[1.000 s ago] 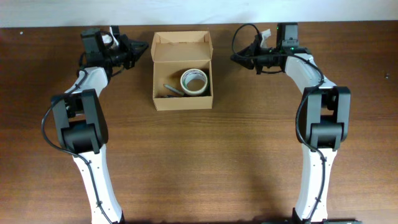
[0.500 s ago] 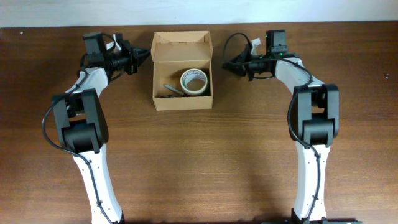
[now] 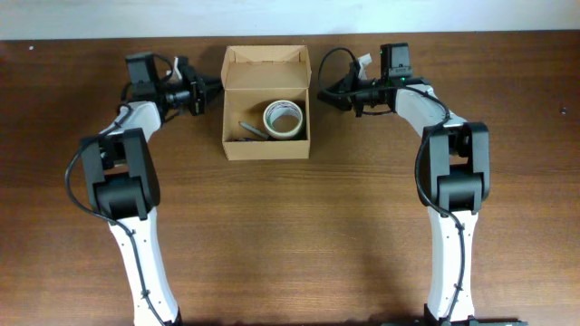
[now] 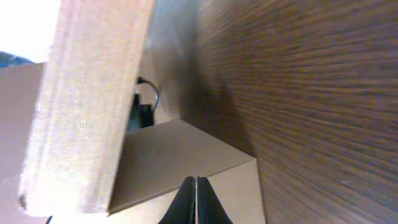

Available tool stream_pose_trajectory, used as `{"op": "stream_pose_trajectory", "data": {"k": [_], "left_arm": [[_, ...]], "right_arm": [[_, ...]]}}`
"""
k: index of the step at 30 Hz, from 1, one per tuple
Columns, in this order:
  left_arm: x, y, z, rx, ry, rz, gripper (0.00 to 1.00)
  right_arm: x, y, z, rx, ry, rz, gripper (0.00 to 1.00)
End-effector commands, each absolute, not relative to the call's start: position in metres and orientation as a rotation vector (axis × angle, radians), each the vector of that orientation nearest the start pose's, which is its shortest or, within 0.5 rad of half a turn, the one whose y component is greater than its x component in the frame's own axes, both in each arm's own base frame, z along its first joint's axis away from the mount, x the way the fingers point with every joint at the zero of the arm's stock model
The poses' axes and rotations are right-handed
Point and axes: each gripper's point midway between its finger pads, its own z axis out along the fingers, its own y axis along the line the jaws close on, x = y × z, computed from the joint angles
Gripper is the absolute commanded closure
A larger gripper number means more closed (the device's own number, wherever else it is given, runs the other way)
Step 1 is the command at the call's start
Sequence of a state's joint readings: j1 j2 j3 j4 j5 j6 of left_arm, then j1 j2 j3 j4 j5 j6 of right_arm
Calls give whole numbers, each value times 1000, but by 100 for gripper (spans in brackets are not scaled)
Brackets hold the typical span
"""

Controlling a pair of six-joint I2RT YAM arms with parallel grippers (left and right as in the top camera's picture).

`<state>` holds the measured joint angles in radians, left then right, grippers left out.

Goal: Pack container

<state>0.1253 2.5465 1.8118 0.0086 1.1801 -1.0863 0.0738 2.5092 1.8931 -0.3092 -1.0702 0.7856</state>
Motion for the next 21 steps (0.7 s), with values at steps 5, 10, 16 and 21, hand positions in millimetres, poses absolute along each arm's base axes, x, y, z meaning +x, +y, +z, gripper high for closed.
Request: {"op": "stream_pose_trajectory", "data": {"k": [5, 10, 16, 21], "left_arm": [[580, -95, 46, -696, 2263, -1871, 98], [586, -95, 52, -633, 2231, -1853, 98], [592, -94, 62, -544, 2184, -1834, 98], [595, -94, 70, -476, 2152, -1826, 98]], "right_arm": [[544, 202, 61, 283, 2455, 1810, 96], [544, 203, 62, 270, 2447, 1815, 96], [548, 205, 75, 162, 2375, 1843, 96], [550, 207, 83, 96, 2333, 1859, 96]]}}
